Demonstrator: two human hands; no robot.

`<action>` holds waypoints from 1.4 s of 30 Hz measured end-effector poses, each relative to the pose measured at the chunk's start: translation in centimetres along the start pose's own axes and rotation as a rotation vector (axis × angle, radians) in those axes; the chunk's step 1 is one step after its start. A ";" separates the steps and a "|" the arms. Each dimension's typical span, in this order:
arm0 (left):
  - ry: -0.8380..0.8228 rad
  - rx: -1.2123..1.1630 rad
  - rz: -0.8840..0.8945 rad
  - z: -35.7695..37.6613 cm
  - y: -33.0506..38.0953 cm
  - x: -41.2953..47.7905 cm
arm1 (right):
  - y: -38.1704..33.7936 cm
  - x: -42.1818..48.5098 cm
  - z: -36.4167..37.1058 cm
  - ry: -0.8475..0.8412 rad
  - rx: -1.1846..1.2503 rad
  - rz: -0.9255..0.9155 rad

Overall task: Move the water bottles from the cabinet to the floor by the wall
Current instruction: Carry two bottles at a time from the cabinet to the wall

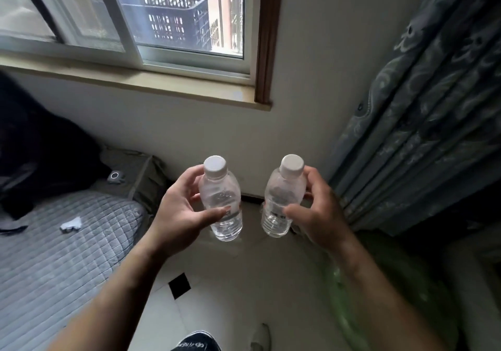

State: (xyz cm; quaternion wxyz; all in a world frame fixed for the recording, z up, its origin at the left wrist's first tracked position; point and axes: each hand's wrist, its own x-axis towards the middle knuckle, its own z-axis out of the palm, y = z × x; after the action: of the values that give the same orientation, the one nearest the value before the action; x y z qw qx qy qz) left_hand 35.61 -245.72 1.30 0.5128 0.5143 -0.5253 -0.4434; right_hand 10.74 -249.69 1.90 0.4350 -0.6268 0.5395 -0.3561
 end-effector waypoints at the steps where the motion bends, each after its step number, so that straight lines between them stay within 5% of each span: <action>1: 0.000 0.002 -0.003 -0.4 -0.2 1.2 | -0.1 1.3 0.2 -0.008 0.005 0.004; 24: -0.268 0.139 -0.110 -10.3 -9.3 27.8 | 1.5 24.7 9.5 0.024 -0.063 0.147; 42: -0.319 0.376 -0.171 -5.7 -24.5 35.3 | 18.2 34.9 12.7 -0.137 -0.082 0.252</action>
State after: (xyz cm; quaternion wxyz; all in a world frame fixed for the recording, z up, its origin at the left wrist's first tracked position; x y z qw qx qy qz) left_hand 45.32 -282.39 -19.64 0.2795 0.5666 -0.6272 -0.4554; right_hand 21.38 -282.80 -20.51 0.4859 -0.5944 0.5971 -0.2327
